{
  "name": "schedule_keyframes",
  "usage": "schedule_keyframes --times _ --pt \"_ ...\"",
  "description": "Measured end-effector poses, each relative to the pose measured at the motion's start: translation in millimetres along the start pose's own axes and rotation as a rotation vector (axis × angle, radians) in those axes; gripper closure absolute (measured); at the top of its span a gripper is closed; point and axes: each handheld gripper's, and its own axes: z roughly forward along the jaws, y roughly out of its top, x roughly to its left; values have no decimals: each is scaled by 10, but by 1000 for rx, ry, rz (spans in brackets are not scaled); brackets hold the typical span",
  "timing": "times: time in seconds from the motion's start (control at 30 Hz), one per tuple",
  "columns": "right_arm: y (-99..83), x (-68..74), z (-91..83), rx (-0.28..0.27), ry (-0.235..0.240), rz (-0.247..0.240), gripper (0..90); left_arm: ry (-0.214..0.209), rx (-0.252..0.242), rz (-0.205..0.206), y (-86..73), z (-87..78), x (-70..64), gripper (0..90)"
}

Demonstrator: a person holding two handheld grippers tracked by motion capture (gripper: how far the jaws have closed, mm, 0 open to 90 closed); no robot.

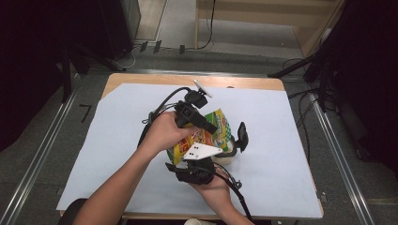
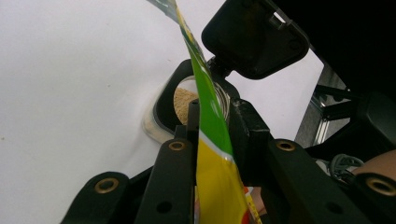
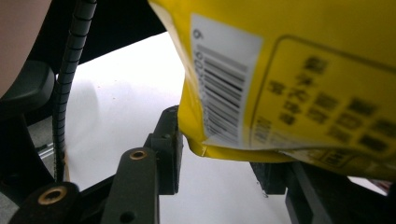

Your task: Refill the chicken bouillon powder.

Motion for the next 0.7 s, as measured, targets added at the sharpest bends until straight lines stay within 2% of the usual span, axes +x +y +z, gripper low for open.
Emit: schedule_keyframes --times 0.1,0.17,0.7 --pt "-30 -37 19 1 33 56 554 0 10 2 -5 32 2 797" --pt "-50 -58 29 7 34 65 541 -5 14 1 -8 48 2 800" --pt "-124 -79 92 42 -6 51 498 -26 18 24 -32 122 75 806"
